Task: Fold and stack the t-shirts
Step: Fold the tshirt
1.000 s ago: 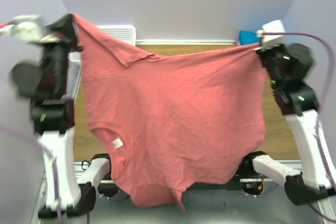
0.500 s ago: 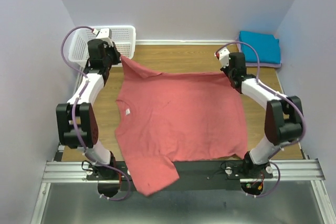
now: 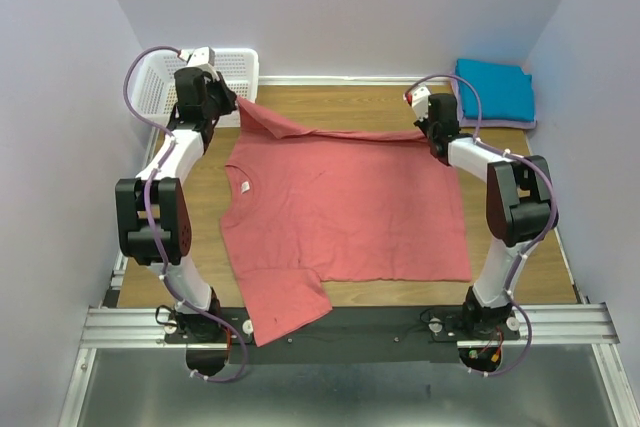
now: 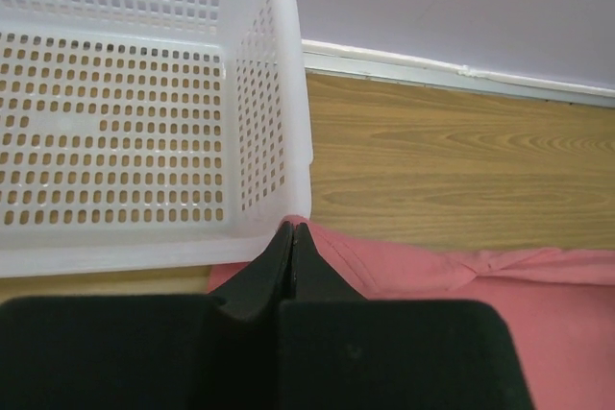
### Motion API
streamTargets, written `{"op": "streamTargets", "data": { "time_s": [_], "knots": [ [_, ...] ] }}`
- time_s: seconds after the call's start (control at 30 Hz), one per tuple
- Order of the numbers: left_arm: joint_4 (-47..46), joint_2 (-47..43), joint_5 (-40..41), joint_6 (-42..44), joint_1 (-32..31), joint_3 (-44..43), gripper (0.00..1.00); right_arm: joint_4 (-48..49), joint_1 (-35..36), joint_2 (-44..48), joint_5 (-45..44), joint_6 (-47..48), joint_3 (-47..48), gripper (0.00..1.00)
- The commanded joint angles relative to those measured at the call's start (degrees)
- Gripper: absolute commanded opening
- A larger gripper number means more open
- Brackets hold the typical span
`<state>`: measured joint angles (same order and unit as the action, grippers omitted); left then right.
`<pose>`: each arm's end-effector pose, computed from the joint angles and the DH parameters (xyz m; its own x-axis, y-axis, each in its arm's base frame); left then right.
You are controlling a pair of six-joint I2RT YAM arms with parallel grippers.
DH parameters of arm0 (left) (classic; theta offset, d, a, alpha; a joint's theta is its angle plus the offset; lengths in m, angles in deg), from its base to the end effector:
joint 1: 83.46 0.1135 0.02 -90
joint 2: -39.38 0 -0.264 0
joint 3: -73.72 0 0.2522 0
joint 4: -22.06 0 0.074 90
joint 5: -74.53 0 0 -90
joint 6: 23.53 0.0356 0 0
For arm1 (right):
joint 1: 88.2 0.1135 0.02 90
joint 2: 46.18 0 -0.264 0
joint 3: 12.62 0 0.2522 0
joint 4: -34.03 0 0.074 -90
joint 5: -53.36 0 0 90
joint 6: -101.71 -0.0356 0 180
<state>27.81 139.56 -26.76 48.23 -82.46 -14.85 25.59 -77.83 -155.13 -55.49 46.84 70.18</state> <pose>0.4177 0.0003 0.2901 -0.3365 -0.3129 -0.8882 0.0678 0.9327 -0.3542 0.4160 0.0644 0.1909 -0.5092 -0.6468 -0.5677 -0.2467 0.7417 -0.6237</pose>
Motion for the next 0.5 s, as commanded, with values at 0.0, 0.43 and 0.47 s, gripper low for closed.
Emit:
{"op": "streamTargets", "data": {
  "time_s": [0.0, 0.43, 0.47],
  "knots": [
    [1.85, -2.53, -1.1, -4.43, -0.2, -0.78, 0.0, 2.32, -0.35, 0.58, -3.12, 0.55, 0.93, 0.01],
    [13.19, -14.91, 1.44, -11.38, -0.29, 5.01, 0.0, 1.8, -1.32, 8.31, -4.96, 0.11, -4.96, 0.01],
    [13.89, -15.45, 1.79, -11.55, -0.29, 5.28, 0.0, 1.19, -1.32, 8.92, -4.97, -0.15, -5.05, 0.01]
  ]
}}
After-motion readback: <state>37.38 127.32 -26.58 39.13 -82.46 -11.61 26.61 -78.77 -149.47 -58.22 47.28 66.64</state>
